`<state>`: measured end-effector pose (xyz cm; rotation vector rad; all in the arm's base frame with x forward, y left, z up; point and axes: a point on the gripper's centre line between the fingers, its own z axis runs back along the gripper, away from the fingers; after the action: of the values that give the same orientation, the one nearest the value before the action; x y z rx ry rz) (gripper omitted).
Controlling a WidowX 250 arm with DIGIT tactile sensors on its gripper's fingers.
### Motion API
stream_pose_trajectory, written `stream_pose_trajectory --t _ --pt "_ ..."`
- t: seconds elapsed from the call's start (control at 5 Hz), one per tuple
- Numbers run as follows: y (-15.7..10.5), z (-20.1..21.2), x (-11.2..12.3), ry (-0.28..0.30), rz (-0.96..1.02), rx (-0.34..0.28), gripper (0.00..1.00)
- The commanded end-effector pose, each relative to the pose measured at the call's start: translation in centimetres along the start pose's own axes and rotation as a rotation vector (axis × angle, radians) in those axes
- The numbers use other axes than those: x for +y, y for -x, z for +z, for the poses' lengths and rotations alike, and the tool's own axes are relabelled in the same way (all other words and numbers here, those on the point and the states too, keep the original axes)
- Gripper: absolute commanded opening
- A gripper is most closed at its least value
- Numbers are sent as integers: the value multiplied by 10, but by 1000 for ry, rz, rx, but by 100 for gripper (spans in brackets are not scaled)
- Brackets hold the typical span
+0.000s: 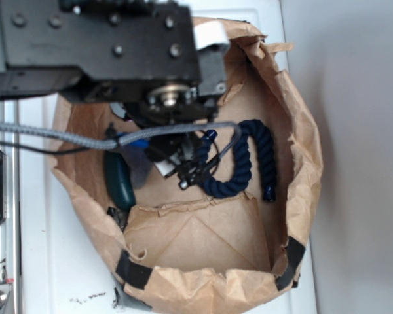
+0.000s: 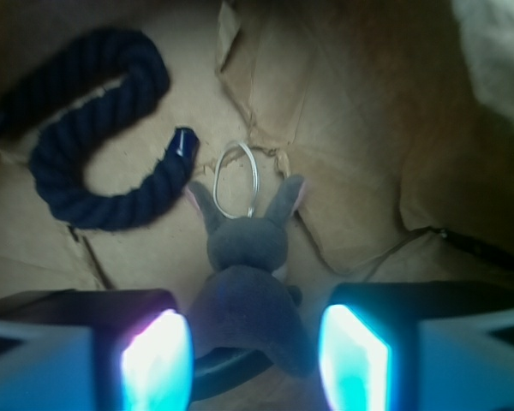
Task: Grab the gray animal.
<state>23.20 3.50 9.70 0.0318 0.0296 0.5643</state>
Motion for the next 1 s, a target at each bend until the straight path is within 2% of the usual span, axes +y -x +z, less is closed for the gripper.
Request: stream_pose_trajectory --t 0.0,0.4,0.6,0.8 --pt "-3 -44 5 -26 -46 -64 100" --pt "-4 -68 2 -20 -89 -19 100" --pt "-3 -73 -2 -26 -92 -37 100" --pt "-4 -76 -3 -34 -48 -62 0"
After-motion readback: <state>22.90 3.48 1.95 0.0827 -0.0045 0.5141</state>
